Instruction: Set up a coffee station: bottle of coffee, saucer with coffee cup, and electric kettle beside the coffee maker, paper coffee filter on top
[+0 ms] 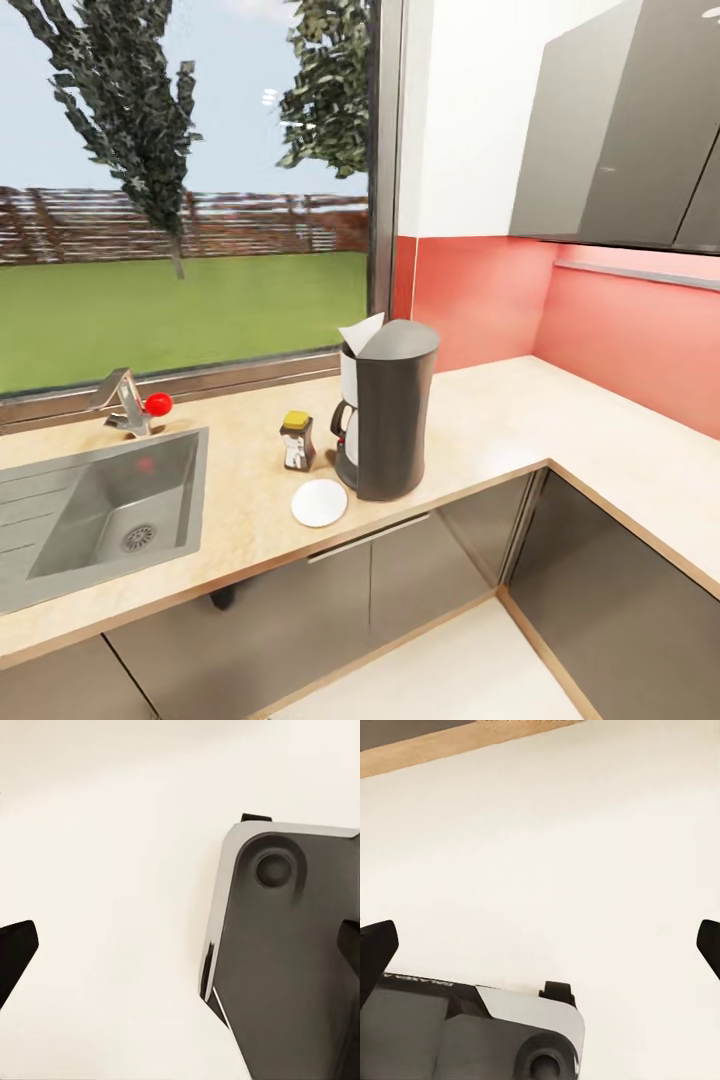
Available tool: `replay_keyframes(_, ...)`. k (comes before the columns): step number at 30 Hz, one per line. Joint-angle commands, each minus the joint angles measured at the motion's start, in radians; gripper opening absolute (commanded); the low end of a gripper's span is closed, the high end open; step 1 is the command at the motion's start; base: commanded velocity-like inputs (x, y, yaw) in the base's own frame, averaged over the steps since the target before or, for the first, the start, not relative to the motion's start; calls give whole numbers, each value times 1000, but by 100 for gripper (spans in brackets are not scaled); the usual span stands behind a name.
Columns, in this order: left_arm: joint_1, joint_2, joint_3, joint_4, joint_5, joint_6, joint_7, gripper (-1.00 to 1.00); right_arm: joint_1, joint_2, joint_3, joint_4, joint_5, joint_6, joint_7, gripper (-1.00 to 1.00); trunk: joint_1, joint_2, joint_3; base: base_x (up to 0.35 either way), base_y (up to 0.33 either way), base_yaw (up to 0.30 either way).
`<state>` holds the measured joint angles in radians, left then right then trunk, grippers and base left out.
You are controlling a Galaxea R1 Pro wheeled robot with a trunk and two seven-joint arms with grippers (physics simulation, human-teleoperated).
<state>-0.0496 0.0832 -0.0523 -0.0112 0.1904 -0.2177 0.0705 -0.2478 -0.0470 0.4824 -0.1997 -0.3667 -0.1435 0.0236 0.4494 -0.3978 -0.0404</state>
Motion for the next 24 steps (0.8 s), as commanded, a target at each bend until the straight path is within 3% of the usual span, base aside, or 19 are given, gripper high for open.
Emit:
replay_keyframes(1,-1,0,-6,0,7,-4,2,100,-1,-1,6,0,-11,-4,2,100,1,-2,-2,0,0,266)
replay_keyframes(7,-1,-3,-6,-3,7,-6,1,100,-1,-1,7,1,-11,-4,2,100,1,-2,-2,0,0,274)
replay_keyframes(14,-1,-25,-9,-6,5,-6,0,100,-1,-1,6,2,-9,-2,0,100,1,-2,-2,0,0,279)
replay_keyframes(24,-1,-28,-11,-9,4,-6,0,100,-1,0,7,3,-8,-1,-1,100,1,-2,-8,0,0,276)
